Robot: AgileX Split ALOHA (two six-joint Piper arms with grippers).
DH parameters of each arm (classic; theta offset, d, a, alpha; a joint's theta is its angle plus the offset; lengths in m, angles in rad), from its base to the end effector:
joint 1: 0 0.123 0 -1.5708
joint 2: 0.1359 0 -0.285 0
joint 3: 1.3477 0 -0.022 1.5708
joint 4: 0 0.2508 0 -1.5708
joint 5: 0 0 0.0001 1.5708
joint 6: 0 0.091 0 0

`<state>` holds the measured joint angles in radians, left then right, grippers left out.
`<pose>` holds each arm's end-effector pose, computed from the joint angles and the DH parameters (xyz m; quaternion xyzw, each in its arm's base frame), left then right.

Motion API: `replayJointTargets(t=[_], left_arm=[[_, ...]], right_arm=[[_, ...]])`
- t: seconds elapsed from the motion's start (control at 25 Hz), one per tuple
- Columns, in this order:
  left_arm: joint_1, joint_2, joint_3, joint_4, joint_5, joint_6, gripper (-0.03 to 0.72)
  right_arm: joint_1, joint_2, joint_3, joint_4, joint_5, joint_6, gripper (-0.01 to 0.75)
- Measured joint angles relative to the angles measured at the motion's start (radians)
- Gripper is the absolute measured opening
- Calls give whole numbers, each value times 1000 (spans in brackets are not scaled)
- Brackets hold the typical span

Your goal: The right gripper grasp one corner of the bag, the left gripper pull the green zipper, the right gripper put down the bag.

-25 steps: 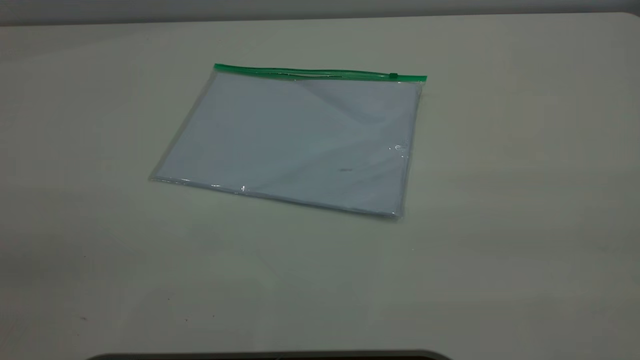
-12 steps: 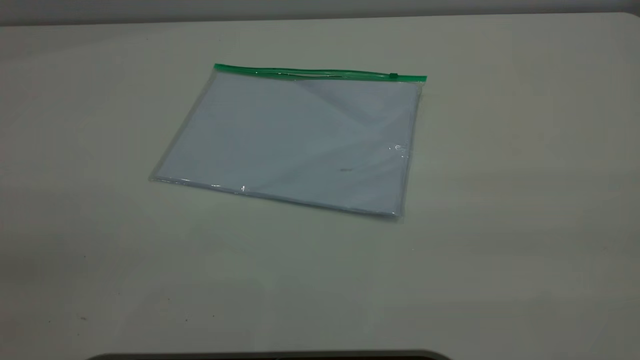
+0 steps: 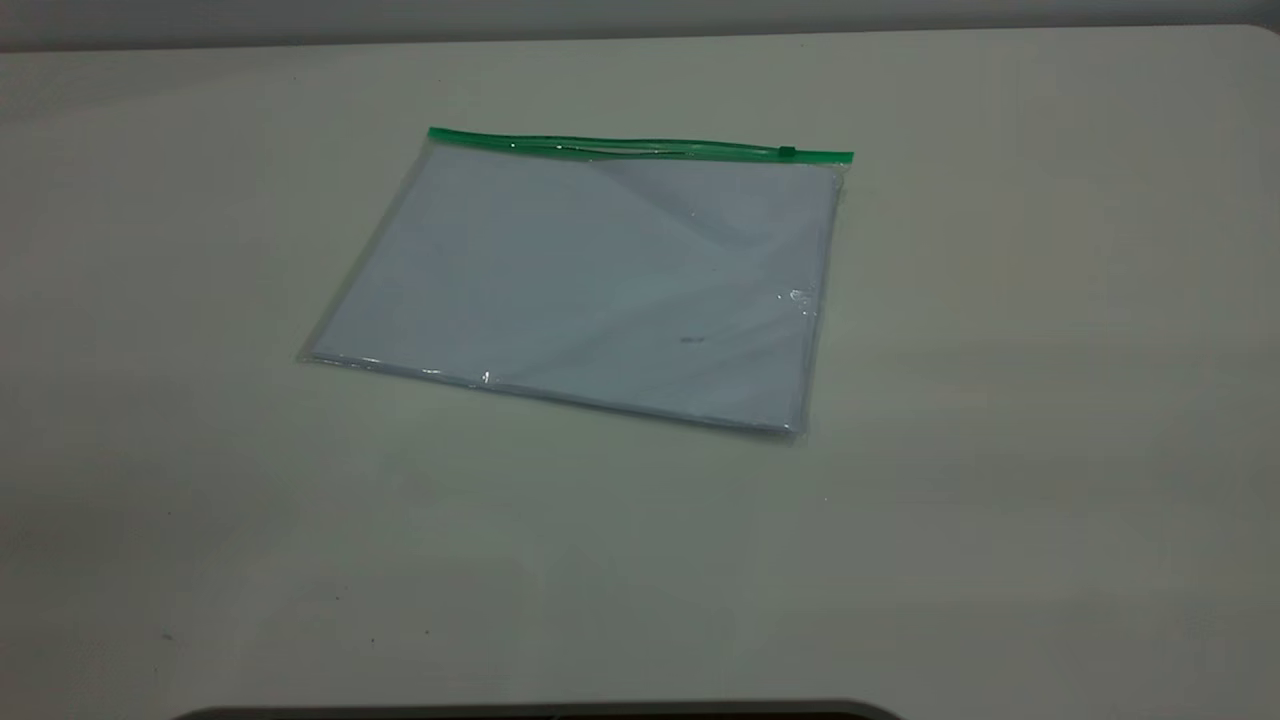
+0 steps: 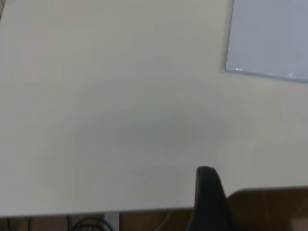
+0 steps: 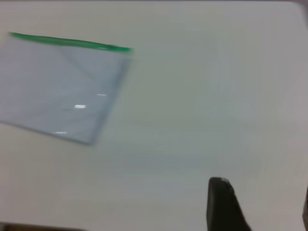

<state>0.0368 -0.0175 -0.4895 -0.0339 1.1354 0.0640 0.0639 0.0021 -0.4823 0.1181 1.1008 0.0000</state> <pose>-0.0095 -0.0031 0.2684 0.0132 0.8702 0.0079 0.4925 -0.0052 0.0093 0.2697 -0.0306 0.8664 0.0747 0.4927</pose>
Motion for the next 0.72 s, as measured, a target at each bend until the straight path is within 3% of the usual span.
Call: replayJointTargets(t=[0.24, 0.44, 0.72], left_arm=[[0, 197, -15, -23, -118, 11, 554], [1, 491, -32, -98, -327, 43, 554], [1, 863, -172, -202, -459, 163, 554]], right_arm=[[0, 281, -1, 100, -193, -120, 435], [0, 600, -1, 189, -406, -287, 435], [0, 1042, -1, 561, -666, -669, 445]])
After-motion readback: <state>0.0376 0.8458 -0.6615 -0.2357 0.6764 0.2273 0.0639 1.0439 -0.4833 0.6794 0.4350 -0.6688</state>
